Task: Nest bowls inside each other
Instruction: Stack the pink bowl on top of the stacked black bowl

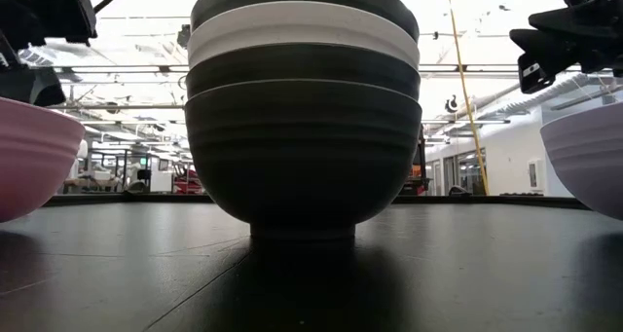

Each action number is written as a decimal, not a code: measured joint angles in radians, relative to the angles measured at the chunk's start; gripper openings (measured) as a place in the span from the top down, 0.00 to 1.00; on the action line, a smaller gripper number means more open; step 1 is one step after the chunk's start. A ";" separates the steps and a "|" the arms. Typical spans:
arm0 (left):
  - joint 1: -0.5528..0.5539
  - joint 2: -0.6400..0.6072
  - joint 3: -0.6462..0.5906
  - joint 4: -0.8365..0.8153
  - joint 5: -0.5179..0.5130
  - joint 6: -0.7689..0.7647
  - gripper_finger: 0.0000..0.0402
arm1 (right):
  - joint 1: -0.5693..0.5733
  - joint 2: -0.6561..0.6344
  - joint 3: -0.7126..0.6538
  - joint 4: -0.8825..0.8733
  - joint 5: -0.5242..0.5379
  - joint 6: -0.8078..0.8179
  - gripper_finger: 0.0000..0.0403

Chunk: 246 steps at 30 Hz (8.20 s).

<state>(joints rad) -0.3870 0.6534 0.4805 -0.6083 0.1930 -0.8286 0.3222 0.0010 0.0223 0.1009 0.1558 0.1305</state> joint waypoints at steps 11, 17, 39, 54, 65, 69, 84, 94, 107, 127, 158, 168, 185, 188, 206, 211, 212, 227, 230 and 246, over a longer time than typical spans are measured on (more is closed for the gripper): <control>-0.009 0.116 0.000 -0.055 0.002 -0.043 0.24 | 0.000 0.000 0.000 0.000 0.000 0.023 0.74; -0.009 0.156 0.000 -0.054 0.014 -0.062 0.24 | 0.000 0.000 0.000 -0.001 0.000 0.022 0.74; -0.008 0.291 0.000 -0.019 -0.004 -0.045 0.24 | 0.000 0.000 0.000 -0.001 -0.001 0.039 0.74; -0.008 0.342 0.000 0.048 -0.055 -0.033 0.70 | 0.000 0.000 0.000 -0.001 -0.001 0.039 0.74; -0.008 0.342 0.000 0.061 -0.036 -0.018 0.98 | 0.000 0.000 0.000 -0.002 -0.002 0.040 0.74; -0.008 0.342 0.000 0.075 -0.049 0.011 0.98 | 0.000 0.000 0.000 -0.003 -0.003 0.040 0.74; -0.013 0.333 -0.001 0.553 -0.069 0.340 0.99 | 0.000 0.001 0.000 -0.007 -0.004 0.041 0.74; 0.021 0.333 -0.001 0.707 -0.058 0.552 0.99 | 0.000 0.001 0.000 -0.007 -0.004 0.041 0.74; 0.144 0.332 0.179 0.563 -0.012 0.791 0.99 | 0.000 0.001 0.000 -0.004 -0.004 0.041 0.74; 0.275 0.642 0.646 0.214 0.046 0.904 0.99 | 0.000 0.004 0.000 -0.007 -0.003 0.034 0.74; 0.311 1.100 1.195 -0.276 0.069 1.001 0.99 | 0.000 0.013 -0.005 -0.014 0.001 0.007 0.74; 0.346 1.242 1.298 -0.361 0.078 1.003 0.99 | 0.000 0.013 -0.008 -0.015 0.000 0.010 0.74; 0.344 1.275 1.296 -0.380 0.147 0.986 0.99 | 0.000 0.013 -0.008 -0.014 0.000 0.007 0.74; 0.338 1.295 1.296 -0.375 0.149 0.986 0.99 | 0.000 0.014 -0.008 -0.011 0.000 0.007 0.74; 0.299 1.411 1.301 -0.319 0.085 0.967 0.99 | 0.000 0.027 -0.008 -0.012 0.000 -0.002 0.74; 0.272 1.411 1.300 -0.317 -0.070 0.954 0.99 | 0.000 0.027 -0.008 -0.012 0.000 -0.012 0.74; 0.270 1.411 1.300 -0.317 -0.088 0.953 0.99 | 0.000 0.027 -0.008 -0.014 0.000 -0.012 0.74; 0.240 1.409 1.299 -0.363 -0.336 0.904 0.99 | 0.000 0.027 -0.008 -0.016 0.000 -0.012 0.74; 0.241 1.408 1.300 -0.392 -0.353 0.894 0.99 | 0.000 0.027 -0.008 -0.015 0.000 -0.012 0.74; 0.242 1.407 1.301 -0.493 -0.472 0.877 0.99 | 0.000 0.027 -0.008 -0.015 0.000 -0.016 0.74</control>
<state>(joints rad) -0.1448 2.0602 1.7817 -1.1015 -0.2791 0.0483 0.3225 0.0277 0.0139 0.0855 0.1562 0.1150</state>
